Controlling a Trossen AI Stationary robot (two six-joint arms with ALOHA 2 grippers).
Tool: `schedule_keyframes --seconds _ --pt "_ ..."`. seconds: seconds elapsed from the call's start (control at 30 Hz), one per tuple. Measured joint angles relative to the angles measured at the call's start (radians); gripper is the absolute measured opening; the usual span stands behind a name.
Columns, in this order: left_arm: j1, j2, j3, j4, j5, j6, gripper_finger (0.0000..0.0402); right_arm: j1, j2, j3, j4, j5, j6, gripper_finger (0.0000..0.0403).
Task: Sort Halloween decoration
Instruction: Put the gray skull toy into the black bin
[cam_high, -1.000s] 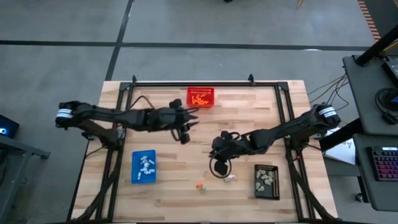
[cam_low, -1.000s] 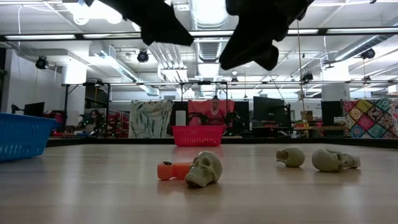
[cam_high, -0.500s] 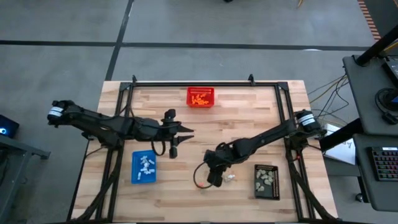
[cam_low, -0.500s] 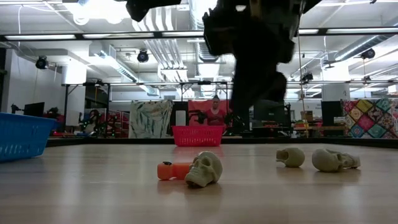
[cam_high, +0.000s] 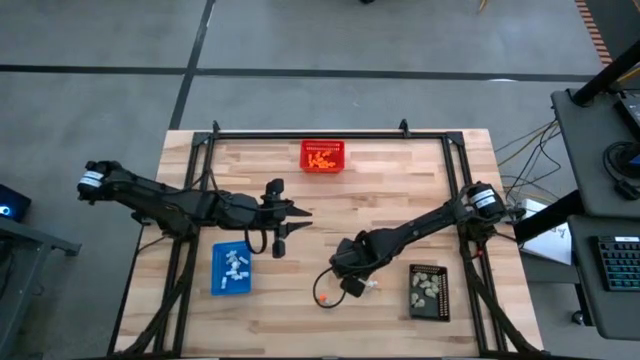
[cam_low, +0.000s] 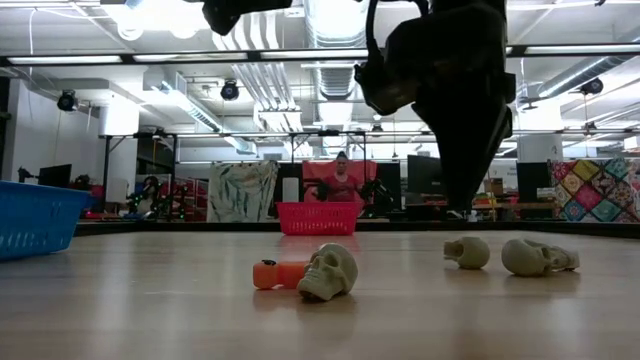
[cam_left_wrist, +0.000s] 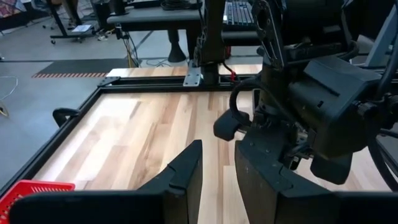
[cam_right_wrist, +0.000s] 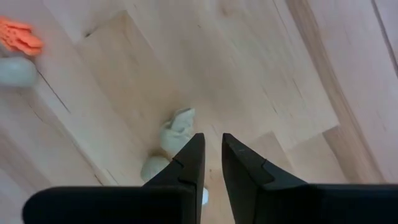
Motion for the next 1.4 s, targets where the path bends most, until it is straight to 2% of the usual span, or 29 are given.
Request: schedule_keyframes --seconds 0.13,0.4,1.0,1.23,1.4 --pt "0.000 0.000 0.000 0.000 0.000 0.000 0.0077 0.005 0.000 0.000 0.002 0.001 -0.001 0.0062" --pt "0.000 0.005 0.000 0.004 0.000 0.000 0.0077 0.030 0.001 0.000 0.066 0.000 0.007 0.0122" --pt "0.000 0.006 0.000 0.002 0.000 0.000 0.0077 0.032 0.096 0.000 0.098 -0.007 -0.001 0.0125" --pt "0.000 0.006 0.000 0.002 0.000 -0.001 0.0077 0.026 0.089 0.049 0.026 -0.006 -0.124 0.0125" --pt "0.000 0.009 0.000 0.003 0.000 -0.003 0.0077 0.028 0.083 0.083 -0.018 -0.001 -0.447 0.0125"
